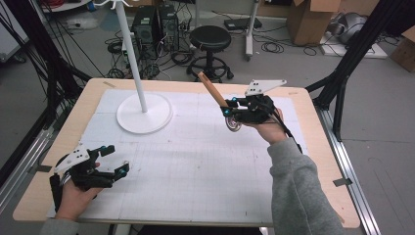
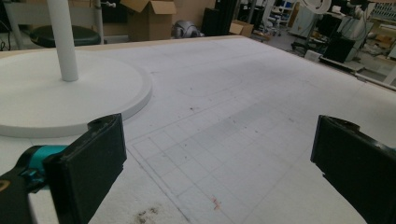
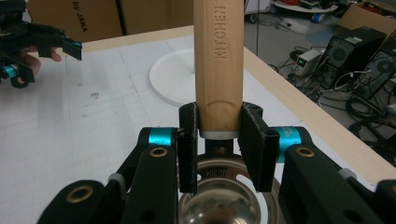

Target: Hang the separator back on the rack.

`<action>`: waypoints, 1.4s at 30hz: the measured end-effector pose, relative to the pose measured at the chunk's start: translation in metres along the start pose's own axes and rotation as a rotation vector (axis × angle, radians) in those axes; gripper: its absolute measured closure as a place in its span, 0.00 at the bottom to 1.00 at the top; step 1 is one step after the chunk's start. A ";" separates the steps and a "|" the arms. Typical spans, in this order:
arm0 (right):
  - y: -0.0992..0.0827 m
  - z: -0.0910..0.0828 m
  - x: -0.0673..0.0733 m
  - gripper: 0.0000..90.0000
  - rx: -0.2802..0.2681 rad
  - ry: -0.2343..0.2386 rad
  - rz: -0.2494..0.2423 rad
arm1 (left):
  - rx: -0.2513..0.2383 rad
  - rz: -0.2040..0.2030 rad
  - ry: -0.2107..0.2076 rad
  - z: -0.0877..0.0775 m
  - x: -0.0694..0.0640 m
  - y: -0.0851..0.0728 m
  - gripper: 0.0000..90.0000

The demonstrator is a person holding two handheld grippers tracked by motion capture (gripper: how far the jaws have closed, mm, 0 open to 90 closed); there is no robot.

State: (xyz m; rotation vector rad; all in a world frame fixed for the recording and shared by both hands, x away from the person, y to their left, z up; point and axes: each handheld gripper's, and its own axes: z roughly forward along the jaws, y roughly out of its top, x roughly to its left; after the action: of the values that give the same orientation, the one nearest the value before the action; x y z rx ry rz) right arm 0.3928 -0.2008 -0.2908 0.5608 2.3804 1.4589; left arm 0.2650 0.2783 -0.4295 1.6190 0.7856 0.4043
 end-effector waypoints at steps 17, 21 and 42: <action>0.019 0.008 0.000 0.78 -0.058 -0.027 0.009 | -0.001 0.002 -0.002 0.000 -0.001 0.000 0.04; 0.024 0.010 0.001 0.77 -0.079 -0.029 -0.005 | 0.000 0.006 -0.002 -0.001 0.000 0.000 0.04; 0.040 0.013 0.003 0.78 -0.115 -0.041 -0.002 | -0.001 0.001 -0.006 -0.001 -0.001 0.000 0.04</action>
State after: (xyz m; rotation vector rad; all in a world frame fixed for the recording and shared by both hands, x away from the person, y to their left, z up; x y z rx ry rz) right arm 0.4031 -0.1724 -0.2609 0.5544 2.2483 1.5567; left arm 0.2641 0.2786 -0.4293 1.6194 0.7804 0.4004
